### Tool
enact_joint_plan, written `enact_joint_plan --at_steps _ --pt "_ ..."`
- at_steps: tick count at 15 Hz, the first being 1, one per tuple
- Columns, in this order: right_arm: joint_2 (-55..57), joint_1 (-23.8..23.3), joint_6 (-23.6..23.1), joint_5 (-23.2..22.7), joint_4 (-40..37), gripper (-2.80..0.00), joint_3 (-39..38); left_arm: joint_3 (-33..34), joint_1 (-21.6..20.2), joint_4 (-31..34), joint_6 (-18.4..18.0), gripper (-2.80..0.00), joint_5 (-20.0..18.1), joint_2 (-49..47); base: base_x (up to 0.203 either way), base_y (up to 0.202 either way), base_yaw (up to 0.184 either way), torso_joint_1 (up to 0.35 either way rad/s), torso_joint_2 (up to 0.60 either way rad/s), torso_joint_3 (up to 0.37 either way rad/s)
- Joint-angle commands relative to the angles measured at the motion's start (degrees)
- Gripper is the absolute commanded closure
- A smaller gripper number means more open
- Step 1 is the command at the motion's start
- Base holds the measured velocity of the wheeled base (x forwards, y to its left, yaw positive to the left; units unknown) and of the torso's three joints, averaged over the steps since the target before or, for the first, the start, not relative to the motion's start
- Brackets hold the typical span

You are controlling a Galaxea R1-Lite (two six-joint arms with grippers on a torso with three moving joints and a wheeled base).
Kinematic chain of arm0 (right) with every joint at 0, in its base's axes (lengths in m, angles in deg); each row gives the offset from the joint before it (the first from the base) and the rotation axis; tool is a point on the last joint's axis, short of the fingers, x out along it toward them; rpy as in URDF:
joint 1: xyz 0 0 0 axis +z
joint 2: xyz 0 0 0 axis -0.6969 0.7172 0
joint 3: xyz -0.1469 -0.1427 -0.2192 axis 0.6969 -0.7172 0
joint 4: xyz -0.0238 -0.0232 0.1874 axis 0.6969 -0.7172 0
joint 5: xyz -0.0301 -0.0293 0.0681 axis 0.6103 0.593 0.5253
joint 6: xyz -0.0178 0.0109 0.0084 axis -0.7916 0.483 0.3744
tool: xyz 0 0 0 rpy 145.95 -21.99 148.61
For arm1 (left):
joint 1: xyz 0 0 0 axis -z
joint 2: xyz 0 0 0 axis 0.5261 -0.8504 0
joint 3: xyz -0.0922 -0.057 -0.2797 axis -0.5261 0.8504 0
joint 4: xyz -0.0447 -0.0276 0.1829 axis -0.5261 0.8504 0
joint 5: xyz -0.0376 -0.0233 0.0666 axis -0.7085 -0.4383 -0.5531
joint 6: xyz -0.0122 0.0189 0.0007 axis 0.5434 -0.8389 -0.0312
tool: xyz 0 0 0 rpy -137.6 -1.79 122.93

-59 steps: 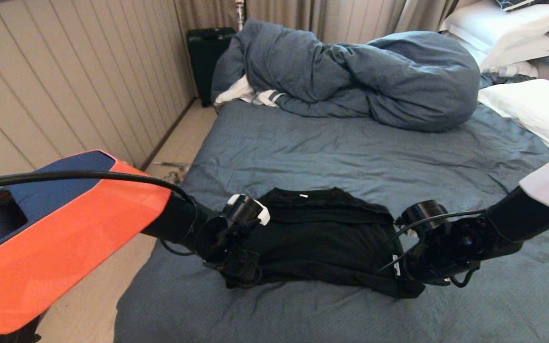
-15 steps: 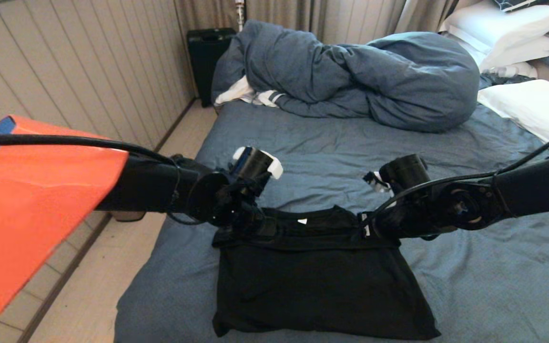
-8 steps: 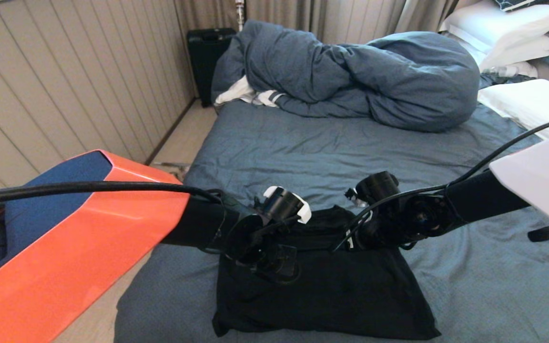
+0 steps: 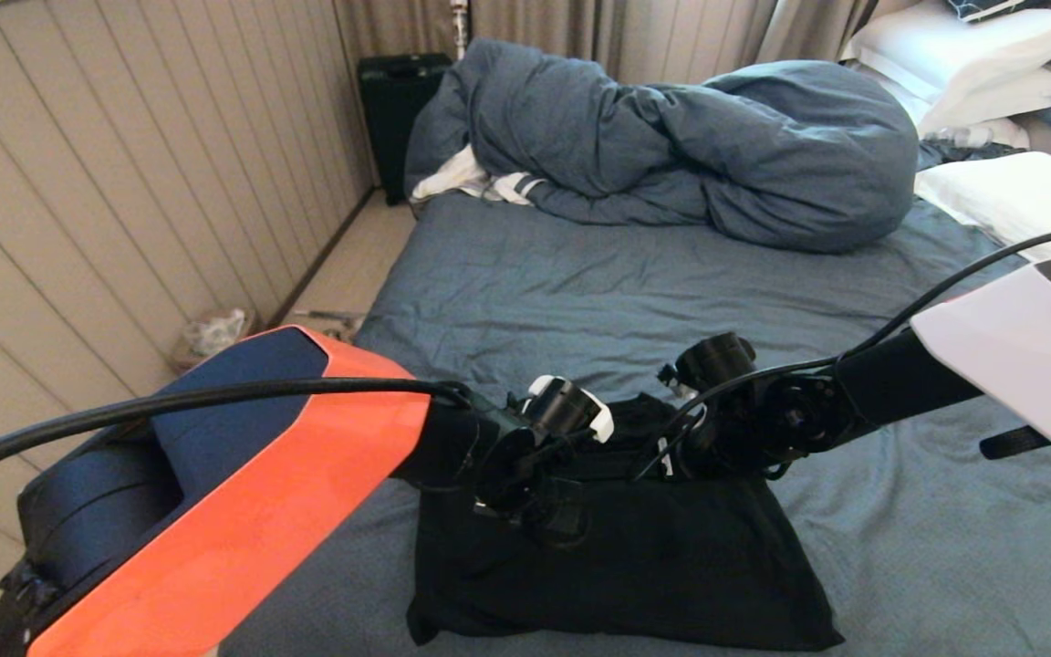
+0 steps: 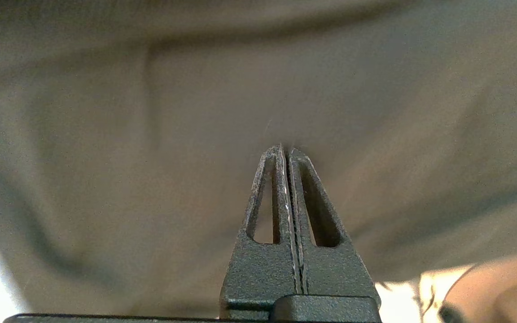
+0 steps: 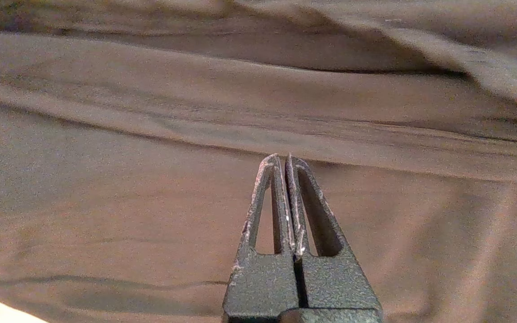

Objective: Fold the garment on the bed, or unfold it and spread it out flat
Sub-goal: Fold the black T-shirt

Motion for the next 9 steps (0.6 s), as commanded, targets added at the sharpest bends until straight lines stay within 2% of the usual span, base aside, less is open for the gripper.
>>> enact_joint_plan --at_steps 1,3,7,9 --pt "-1.4 0.0 0.1 0.0 0.0 0.00 -0.6 -4.7 -1.2 0.5 0.2 0.00 0.1 -3.4 0.000 0.000 0.000 0.000 0.00 0.000" --pt "-3.9 -0.1 0.2 -0.2 0.1 0.00 -2.0 -8.2 -4.3 1.7 0.0 0.00 0.1 -5.0 0.000 0.000 0.000 0.000 0.00 0.000" --pt "-8.1 -0.3 0.2 -0.5 0.2 0.00 -2.6 -12.5 -7.0 3.7 -0.4 0.00 0.1 -7.3 0.000 0.000 0.000 0.000 0.00 0.000" --pt "-9.7 -0.3 0.3 -0.5 0.2 0.00 -2.7 -13.5 -7.1 4.9 -0.3 0.00 0.1 -8.0 0.000 0.000 0.000 0.000 0.00 0.000"
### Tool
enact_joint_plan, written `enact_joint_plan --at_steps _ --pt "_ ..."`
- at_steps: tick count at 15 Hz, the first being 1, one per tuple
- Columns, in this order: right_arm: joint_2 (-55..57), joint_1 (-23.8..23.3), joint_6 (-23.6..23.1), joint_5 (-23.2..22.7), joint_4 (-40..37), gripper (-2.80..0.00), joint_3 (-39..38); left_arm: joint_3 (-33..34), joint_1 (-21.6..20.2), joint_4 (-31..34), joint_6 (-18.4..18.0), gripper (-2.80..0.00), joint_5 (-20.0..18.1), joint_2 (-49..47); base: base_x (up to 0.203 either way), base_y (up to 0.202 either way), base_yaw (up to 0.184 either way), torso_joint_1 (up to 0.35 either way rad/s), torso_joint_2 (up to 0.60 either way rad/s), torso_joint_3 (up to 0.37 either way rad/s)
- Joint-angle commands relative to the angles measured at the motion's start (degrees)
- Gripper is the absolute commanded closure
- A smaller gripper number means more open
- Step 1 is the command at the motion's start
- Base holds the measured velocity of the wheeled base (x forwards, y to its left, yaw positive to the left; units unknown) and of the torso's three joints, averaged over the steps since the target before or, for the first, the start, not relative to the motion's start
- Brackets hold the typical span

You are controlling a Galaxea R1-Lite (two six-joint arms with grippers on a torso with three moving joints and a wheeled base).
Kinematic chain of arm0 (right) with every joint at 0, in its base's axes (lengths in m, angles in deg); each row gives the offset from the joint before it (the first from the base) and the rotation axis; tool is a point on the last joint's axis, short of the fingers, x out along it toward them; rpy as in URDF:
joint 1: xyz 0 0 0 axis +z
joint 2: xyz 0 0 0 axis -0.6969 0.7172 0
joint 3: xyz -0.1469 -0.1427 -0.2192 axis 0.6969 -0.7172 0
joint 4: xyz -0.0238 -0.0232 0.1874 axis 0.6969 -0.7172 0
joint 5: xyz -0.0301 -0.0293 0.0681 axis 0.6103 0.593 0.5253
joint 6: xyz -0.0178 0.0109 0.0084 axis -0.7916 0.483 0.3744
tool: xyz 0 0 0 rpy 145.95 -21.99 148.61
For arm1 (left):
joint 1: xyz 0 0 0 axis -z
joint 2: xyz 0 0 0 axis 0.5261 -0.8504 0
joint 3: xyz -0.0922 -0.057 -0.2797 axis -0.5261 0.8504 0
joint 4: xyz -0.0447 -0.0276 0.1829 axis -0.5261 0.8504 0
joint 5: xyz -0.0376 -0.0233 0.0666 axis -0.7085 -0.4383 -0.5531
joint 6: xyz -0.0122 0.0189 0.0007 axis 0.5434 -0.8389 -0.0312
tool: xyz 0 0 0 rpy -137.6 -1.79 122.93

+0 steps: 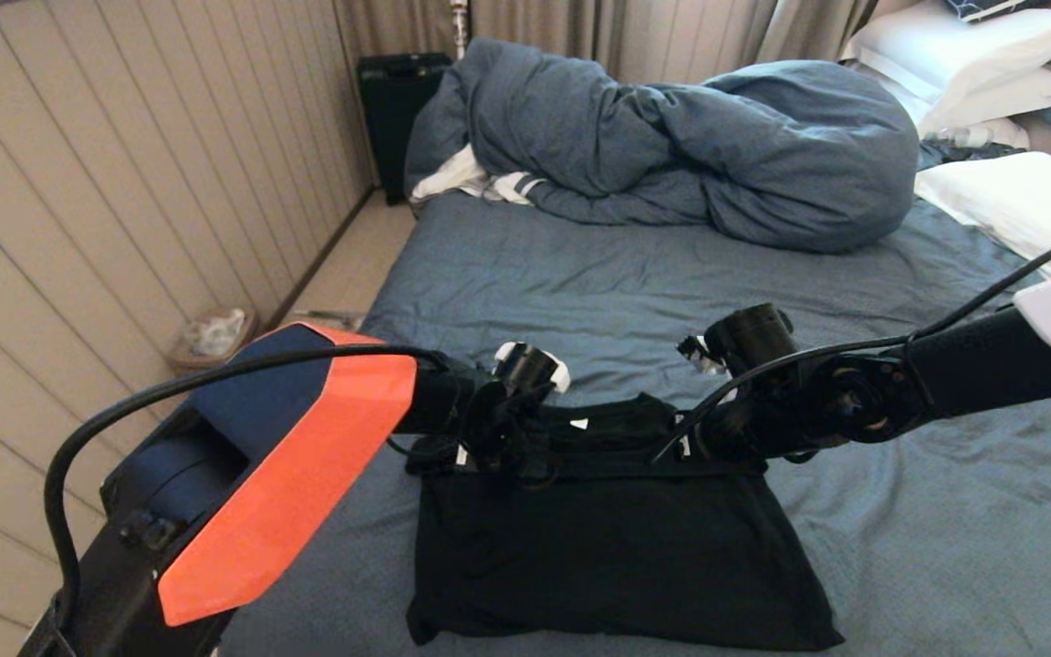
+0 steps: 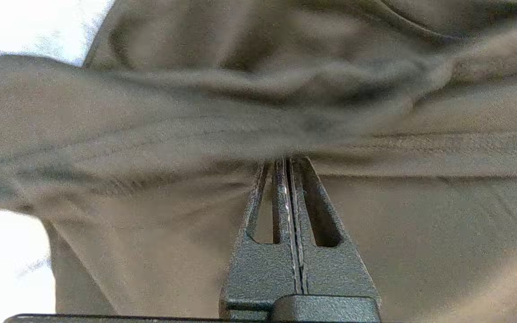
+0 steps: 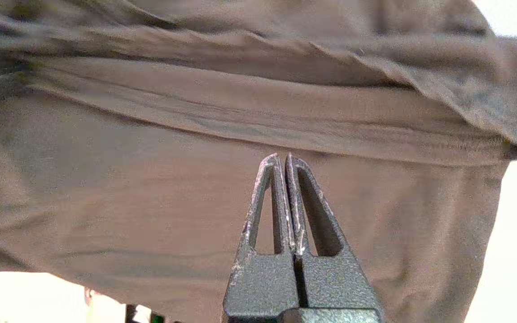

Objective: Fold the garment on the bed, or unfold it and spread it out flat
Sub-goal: Fold the black T-shirt

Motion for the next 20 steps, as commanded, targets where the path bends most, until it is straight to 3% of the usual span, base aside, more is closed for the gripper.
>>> enact_joint_plan --at_steps 1,4,6,8,13,18,20 --pt "-1.9 0.0 0.1 0.0 -0.1 0.00 -0.1 -0.8 -0.1 0.2 0.2 0.00 0.1 -1.1 0.000 0.000 0.000 0.000 0.00 0.000" --pt "-5.2 0.1 0.0 -0.1 -0.1 0.00 -0.7 -3.2 0.0 0.4 0.2 0.00 0.4 -3.7 0.000 0.000 0.000 0.000 0.00 0.000" --pt "-5.2 0.0 -0.1 -0.1 0.0 0.00 -0.7 -4.9 0.0 -0.3 0.2 0.00 3.0 -4.4 0.000 0.000 0.000 0.000 0.00 0.000" --pt "-5.6 0.0 -0.1 0.0 0.1 0.00 -1.3 -5.2 -0.1 -3.6 -2.4 0.00 4.7 -4.5 0.000 0.000 0.000 0.000 0.00 0.000" --pt "-6.2 -0.1 -0.1 0.0 1.1 0.00 -3.7 -5.4 -2.5 -12.7 -4.4 0.00 8.8 -4.2 0.000 0.000 0.000 0.000 0.00 0.000" --pt "-5.4 0.5 0.0 -0.2 2.3 0.00 -4.8 -4.9 -3.2 -12.3 -3.5 0.00 11.8 -0.8 0.000 0.000 0.000 0.000 0.00 0.000" --pt "-2.9 1.0 0.0 -0.4 2.2 0.00 -4.4 -3.3 -1.0 -6.9 0.1 0.00 12.0 1.0 0.000 0.000 0.000 0.000 0.00 0.000"
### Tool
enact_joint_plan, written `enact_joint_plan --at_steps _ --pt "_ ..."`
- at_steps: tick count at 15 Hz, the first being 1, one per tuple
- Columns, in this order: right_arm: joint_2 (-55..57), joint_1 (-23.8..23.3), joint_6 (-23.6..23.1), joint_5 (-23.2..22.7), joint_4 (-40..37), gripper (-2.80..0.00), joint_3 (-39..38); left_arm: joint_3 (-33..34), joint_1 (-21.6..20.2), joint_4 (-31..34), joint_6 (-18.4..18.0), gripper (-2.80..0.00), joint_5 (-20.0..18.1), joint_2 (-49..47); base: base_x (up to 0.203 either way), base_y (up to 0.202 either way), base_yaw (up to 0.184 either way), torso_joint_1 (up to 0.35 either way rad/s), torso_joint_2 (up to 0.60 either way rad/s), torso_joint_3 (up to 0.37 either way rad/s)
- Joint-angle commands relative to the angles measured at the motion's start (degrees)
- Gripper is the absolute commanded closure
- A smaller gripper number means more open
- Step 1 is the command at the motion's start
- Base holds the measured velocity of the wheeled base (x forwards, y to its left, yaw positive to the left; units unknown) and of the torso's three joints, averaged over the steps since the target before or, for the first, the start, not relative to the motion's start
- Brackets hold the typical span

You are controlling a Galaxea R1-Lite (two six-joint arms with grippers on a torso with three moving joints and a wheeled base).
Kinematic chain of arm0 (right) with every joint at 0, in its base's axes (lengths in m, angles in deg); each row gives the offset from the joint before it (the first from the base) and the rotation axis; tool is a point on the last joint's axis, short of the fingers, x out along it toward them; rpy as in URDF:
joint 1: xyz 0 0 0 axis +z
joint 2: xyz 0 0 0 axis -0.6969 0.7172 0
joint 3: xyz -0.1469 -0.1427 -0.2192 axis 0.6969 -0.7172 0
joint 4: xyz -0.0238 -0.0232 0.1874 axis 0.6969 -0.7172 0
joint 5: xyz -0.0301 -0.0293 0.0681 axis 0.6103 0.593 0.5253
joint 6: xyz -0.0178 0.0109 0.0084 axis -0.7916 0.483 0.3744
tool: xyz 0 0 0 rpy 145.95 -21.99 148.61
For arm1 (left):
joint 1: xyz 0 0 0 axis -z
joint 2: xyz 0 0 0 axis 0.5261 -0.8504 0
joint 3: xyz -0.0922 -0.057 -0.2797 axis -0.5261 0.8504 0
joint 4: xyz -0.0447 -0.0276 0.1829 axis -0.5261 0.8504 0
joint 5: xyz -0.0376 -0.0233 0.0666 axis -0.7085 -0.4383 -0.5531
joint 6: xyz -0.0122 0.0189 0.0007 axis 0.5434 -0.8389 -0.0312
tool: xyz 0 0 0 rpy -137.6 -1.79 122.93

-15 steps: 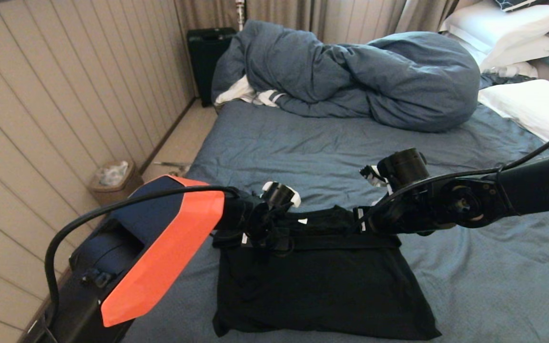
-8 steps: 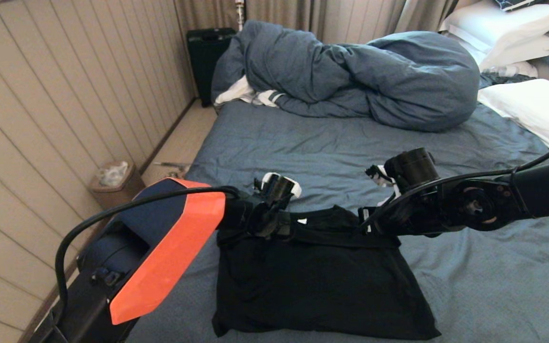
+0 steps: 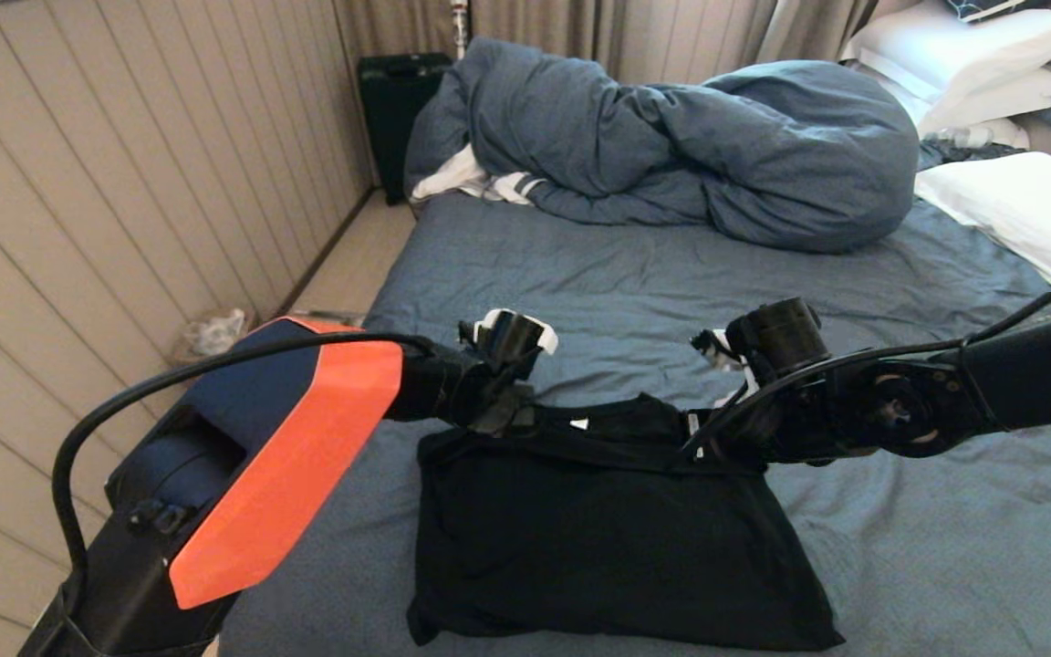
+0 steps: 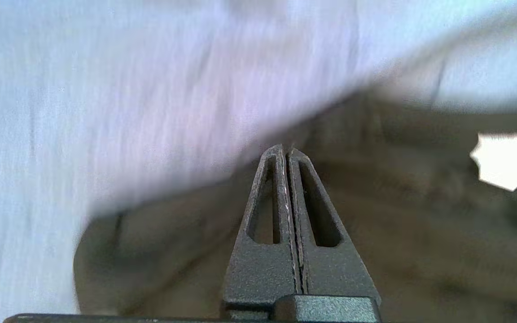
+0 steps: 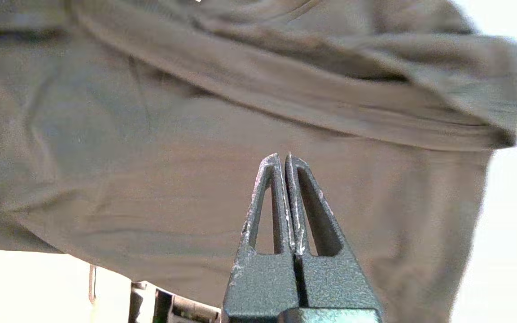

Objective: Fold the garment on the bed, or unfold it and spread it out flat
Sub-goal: Fold the black T-shirt

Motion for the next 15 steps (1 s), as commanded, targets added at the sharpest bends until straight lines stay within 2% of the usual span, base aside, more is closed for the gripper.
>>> enact_joint_plan --at_steps 1,4,8,11,15 --pt "3.3 0.8 0.1 -0.3 -0.1 0.00 0.3 1.1 2.2 4.4 3.6 0.00 0.1 1.7 0.000 0.000 0.000 0.000 0.00 0.000" --pt "8.0 2.1 0.1 -0.6 0.0 0.00 1.7 6.1 4.3 4.6 4.6 0.00 -0.4 3.1 0.000 0.000 0.000 0.000 0.00 0.000" --pt "11.3 3.5 -0.1 -0.5 -0.1 0.00 4.4 13.6 8.3 -1.2 4.6 0.00 -0.5 2.7 0.000 0.000 0.000 0.000 0.00 0.000" --pt "13.8 3.8 0.0 -0.5 0.0 0.00 6.1 13.0 8.5 -1.7 4.4 0.00 -0.4 0.8 0.000 0.000 0.000 0.000 0.00 0.000" --pt "16.0 3.8 0.1 -0.3 0.0 0.00 8.8 6.8 6.8 -1.8 4.4 0.00 0.3 -3.7 0.000 0.000 0.000 0.000 0.00 0.000"
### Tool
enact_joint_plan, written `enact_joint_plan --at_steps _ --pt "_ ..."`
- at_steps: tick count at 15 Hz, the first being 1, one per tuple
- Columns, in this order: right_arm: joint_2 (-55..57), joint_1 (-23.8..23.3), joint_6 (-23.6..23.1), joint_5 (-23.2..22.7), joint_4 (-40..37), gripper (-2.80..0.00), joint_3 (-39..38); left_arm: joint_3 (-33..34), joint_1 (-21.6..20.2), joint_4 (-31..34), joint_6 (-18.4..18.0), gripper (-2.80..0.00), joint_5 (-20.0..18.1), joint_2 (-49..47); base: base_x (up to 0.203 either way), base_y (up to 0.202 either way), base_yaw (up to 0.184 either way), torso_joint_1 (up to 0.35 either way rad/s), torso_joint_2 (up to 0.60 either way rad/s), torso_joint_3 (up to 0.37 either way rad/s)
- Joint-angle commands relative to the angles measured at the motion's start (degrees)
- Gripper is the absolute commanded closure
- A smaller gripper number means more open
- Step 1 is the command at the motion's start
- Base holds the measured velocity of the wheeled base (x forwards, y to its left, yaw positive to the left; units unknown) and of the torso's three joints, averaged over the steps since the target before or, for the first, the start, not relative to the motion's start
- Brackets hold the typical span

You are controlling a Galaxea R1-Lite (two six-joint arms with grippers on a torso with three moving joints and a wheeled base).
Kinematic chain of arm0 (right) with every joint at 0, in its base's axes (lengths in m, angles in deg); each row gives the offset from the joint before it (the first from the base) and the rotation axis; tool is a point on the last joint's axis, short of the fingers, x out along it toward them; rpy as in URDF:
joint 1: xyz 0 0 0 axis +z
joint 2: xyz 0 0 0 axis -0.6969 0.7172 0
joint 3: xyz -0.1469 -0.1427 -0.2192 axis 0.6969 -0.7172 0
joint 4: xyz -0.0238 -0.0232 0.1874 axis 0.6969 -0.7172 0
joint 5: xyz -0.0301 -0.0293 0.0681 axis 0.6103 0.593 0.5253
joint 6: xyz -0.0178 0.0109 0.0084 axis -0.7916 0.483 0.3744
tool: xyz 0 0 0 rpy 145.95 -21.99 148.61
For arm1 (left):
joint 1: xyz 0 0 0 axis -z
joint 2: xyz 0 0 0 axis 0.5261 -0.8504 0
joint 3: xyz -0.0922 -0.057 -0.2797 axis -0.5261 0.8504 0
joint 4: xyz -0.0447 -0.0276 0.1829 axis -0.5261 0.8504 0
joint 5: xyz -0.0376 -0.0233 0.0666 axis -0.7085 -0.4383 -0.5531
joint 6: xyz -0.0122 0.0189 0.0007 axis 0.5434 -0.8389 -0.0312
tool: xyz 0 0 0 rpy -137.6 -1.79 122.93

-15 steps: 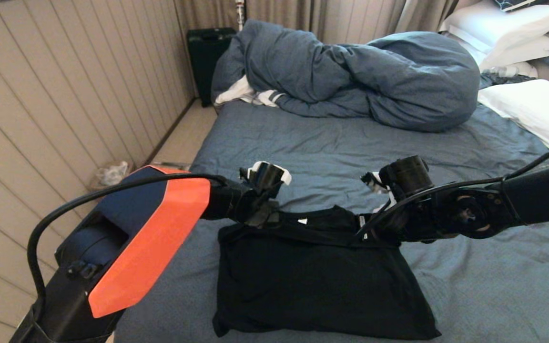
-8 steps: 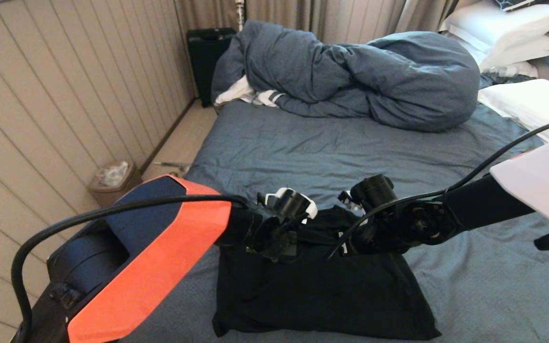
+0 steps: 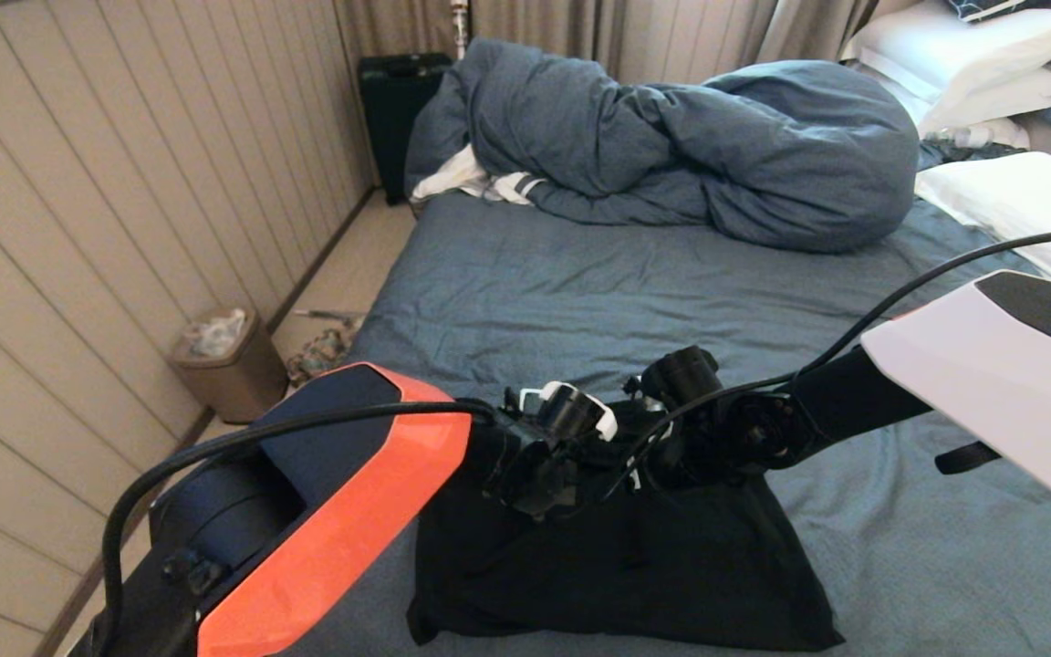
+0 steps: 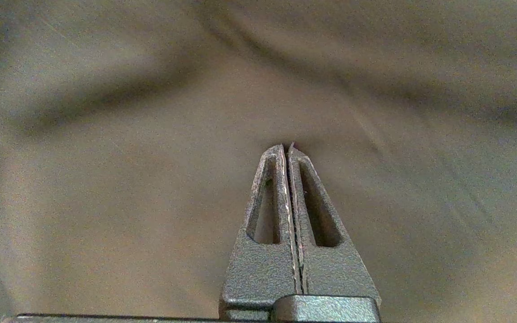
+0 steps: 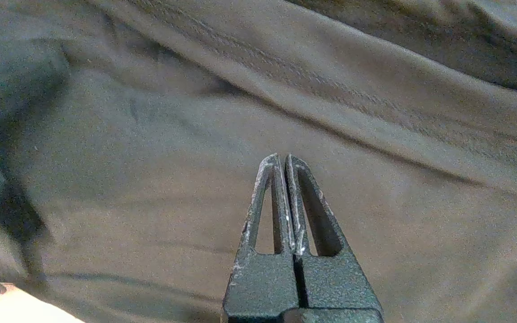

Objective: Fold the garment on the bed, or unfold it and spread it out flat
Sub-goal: Fold the black T-shirt

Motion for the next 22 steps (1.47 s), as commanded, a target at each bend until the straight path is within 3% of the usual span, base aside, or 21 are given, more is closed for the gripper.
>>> enact_joint_plan --at_steps 1,4,11,17,22 --pt "0.8 0.0 0.1 0.0 0.1 0.00 0.5 -3.6 -0.9 0.1 0.2 0.00 0.2 -2.4 0.000 0.000 0.000 0.000 0.00 0.000" --pt "0.9 -0.4 0.1 0.2 1.5 0.00 0.0 -9.3 -2.7 0.2 -0.2 0.00 0.6 -2.4 0.000 0.000 0.000 0.000 0.00 0.000" --pt "1.0 0.1 0.1 0.3 2.0 0.00 -0.4 -9.4 -2.6 -1.8 -1.5 0.00 2.5 -2.9 0.000 0.000 0.000 0.000 0.00 0.000" --pt "4.3 -0.4 -0.1 0.8 4.4 0.00 1.7 -8.7 -1.9 4.0 2.8 0.00 3.7 3.8 0.000 0.000 0.000 0.000 0.00 0.000" --pt "7.3 -0.4 -0.5 5.2 4.3 0.00 5.5 -7.9 -1.6 5.3 4.3 0.00 3.8 6.2 0.000 0.000 0.000 0.000 0.00 0.000"
